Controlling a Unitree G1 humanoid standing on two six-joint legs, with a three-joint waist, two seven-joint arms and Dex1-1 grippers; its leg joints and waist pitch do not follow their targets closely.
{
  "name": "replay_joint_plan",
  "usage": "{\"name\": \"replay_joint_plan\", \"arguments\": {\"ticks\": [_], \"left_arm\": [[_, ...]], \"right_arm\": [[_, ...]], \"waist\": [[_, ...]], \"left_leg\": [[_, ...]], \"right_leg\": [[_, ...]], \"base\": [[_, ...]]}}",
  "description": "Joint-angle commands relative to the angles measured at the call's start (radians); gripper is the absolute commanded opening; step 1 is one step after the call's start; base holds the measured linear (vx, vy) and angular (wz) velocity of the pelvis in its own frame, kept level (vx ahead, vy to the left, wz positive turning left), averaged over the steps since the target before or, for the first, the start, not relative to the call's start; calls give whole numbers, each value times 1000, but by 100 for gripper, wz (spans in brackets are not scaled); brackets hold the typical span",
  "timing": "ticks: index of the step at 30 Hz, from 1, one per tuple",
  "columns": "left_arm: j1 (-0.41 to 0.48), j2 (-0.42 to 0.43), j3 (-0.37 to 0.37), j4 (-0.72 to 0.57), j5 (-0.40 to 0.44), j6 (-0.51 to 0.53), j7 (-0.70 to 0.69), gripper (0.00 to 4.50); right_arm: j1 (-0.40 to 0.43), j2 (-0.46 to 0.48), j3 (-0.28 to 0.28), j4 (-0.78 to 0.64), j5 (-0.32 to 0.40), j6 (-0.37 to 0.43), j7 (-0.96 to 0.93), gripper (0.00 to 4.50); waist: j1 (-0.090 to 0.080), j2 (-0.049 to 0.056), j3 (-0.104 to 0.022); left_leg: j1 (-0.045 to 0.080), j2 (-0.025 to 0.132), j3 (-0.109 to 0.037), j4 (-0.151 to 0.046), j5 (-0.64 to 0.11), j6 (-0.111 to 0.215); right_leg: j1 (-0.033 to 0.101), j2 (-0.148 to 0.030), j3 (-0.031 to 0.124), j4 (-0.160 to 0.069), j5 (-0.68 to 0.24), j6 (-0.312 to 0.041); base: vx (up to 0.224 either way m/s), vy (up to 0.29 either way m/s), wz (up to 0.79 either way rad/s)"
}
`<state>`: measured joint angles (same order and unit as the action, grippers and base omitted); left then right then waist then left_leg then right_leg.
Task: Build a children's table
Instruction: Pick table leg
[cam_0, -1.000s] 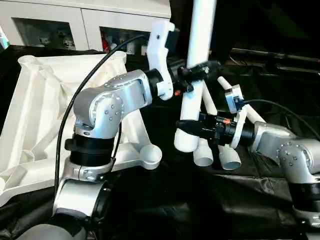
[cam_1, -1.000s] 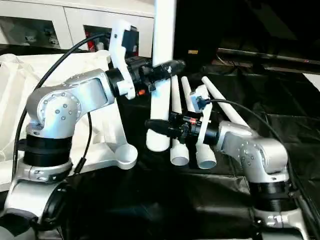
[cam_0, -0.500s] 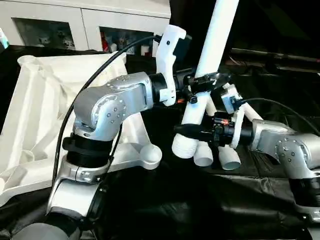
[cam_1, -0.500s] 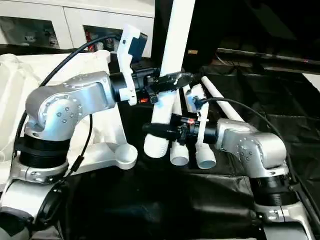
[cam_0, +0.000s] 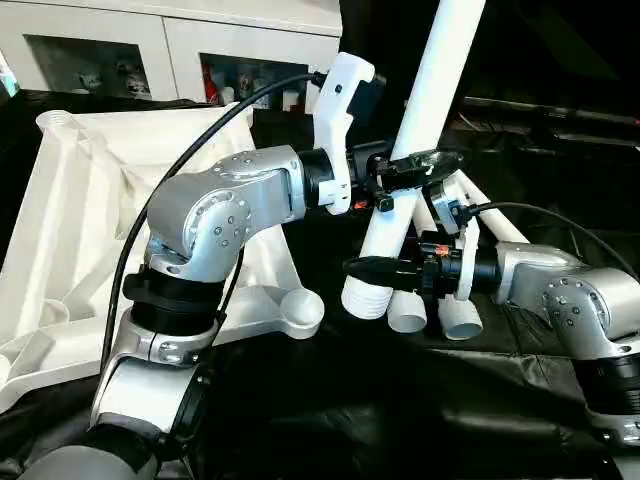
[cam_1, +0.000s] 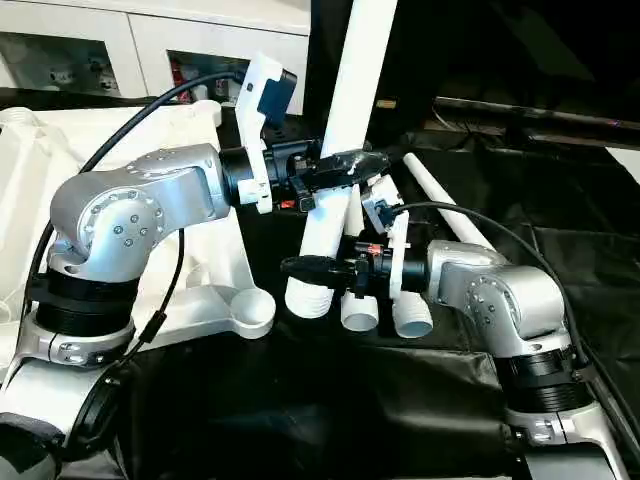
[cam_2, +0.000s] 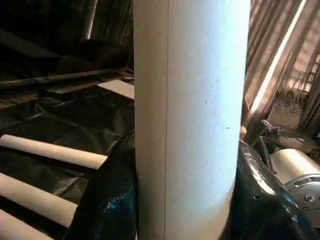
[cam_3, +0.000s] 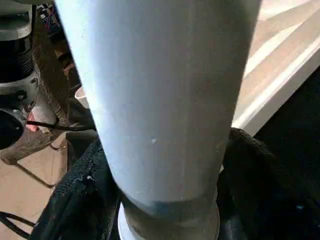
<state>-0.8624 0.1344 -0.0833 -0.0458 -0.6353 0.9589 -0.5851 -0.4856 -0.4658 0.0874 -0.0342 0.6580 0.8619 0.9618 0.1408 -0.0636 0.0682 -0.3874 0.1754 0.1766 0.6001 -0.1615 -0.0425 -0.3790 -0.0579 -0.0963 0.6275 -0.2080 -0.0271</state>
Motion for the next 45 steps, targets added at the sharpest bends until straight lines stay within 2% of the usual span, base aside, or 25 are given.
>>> {"name": "replay_joint_plan", "arguments": {"ticks": [1,6,7,9,12,13,21,22,25,28,30,32,35,36,37,38,39,40,42,43,44,45], "left_arm": [[-9,-5,-2,-7,-10,-3,-13,184],[-8,-4,0,-9,-13,2,-15,184],[-9,-4,1,-8,-13,2,-15,184],[-10,-5,5,-6,-14,3,-12,183],[-9,-5,11,-6,-15,4,-10,183],[-8,-3,12,-7,-16,5,-9,183],[-3,5,18,-8,-9,4,0,183],[-2,10,15,-9,-1,1,2,239],[8,13,29,-13,-34,25,-24,253],[26,-16,74,-18,-24,-33,23,294],[30,-35,104,-13,-31,-72,35,295],[39,-73,163,-2,-66,-161,18,293],[45,-97,205,13,-86,-211,21,293],[75,-88,226,15,-81,-241,16,293],[75,-88,226,15,-81,-241,16,293],[93,-72,219,1,-68,-245,6,293],[121,-49,205,-25,-47,-246,-1,293],[137,-29,198,-36,-27,-237,10,293],[164,19,162,-35,61,-271,38,293],[187,47,147,-26,129,-323,63,293],[203,63,138,-18,173,-365,78,293],[237,96,130,8,237,-412,108,293]], "right_arm": [[-15,-7,-2,10,-8,-11,1,304],[-11,1,-10,12,-5,-14,-6,267],[-10,3,-13,13,-4,-14,-7,267],[-7,7,-18,15,-3,-14,-10,234],[-4,12,-21,18,-5,-19,-13,222],[-3,14,-22,19,-5,-20,-14,202],[2,22,-24,20,-6,-24,-15,195],[2,23,-24,19,-7,-25,-15,195],[5,27,-26,19,-7,-34,-16,195],[13,44,-35,13,-1,-46,-24,194],[18,54,-40,9,2,-51,-32,194],[26,72,-48,11,1,-65,-51,193],[30,88,-51,17,-6,-77,-70,193],[38,137,-60,38,-38,-124,-142,193],[38,137,-60,38,-38,-124,-142,193],[39,164,-68,52,-64,-163,-192,193],[42,198,-81,68,-94,-206,-259,193],[47,214,-90,73,-104,-220,-293,193],[56,231,-98,83,-141,-266,-347,193],[68,233,-89,84,-177,-297,-379,193],[76,235,-83,84,-202,-315,-400,193],[91,237,-66,83,-259,-356,-455,193]], "waist": [[-4,-3,-77],[-5,-3,-78],[-5,-1,-78],[-5,-2,-78],[-5,-1,-77],[-4,-1,-78],[-4,-4,-78],[-4,-2,-77],[-4,-2,-78],[-3,1,-78],[-3,0,-79],[-2,-3,-78],[-2,-3,-77],[-2,4,-77],[-4,4,-77],[-5,2,-79],[-9,14,-78],[-9,17,-79],[-13,17,-78],[-6,39,-79],[-9,26,-78],[-7,48,-78]], "left_leg": [[20,64,-21,-57,-105,3],[20,63,-21,-57,-100,5],[20,64,-21,-57,-102,5],[21,64,-22,-57,-103,4],[20,63,-22,-57,-105,3],[21,64,-22,-57,-104,1],[20,64,-21,-57,-101,4],[21,64,-21,-57,-103,3],[20,64,-22,-57,-100,2],[19,65,-23,-57,-101,0],[19,66,-23,-57,-106,0],[18,64,-23,-58,-109,2],[20,64,-22,-58,-117,1],[19,66,-24,-59,-120,-4],[19,66,-24,-61,-124,-9],[21,64,-24,-61,-126,-13],[22,68,-27,-67,-130,-32],[24,67,-27,-66,-138,-38],[27,67,-27,-70,-159,-48],[31,69,-31,-70,-166,-55],[30,68,-31,-74,-183,-62],[31,67,-33,-73,-191,-68]], "right_leg": [[51,-103,66,-83,-167,-128],[52,-102,66,-82,-149,-133],[51,-102,66,-82,-148,-136],[51,-102,66,-82,-152,-136],[51,-102,66,-82,-152,-135],[52,-103,66,-82,-151,-136],[52,-103,66,-81,-142,-141],[51,-103,67,-81,-148,-140],[52,-103,66,-80,-149,-137],[52,-105,66,-80,-133,-146],[53,-105,66,-80,-127,-150],[55,-106,65,-82,-134,-149],[52,-106,65,-83,-153,-145],[49,-108,67,-84,-156,-142],[48,-107,65,-83,-158,-141],[50,-105,65,-82,-157,-137],[44,-105,66,-81,-156,-130],[43,-104,66,-79,-154,-130],[43,-100,67,-79,-154,-121],[41,-104,67,-78,-151,-120],[44,-100,68,-81,-147,-101],[43,-102,68,-77,-144,-102]], "base": [[0,0,0],[0,0,0],[0,0,0],[0,0,0],[0,0,0],[0,0,0],[0,0,0],[0,0,0],[0,0,0],[0,0,0],[0,0,0],[0,0,0],[0,0,0],[0,0,0],[0,0,0],[0,0,0],[0,0,0],[0,0,0],[0,0,0],[0,0,0],[0,0,0],[0,0,0]]}}
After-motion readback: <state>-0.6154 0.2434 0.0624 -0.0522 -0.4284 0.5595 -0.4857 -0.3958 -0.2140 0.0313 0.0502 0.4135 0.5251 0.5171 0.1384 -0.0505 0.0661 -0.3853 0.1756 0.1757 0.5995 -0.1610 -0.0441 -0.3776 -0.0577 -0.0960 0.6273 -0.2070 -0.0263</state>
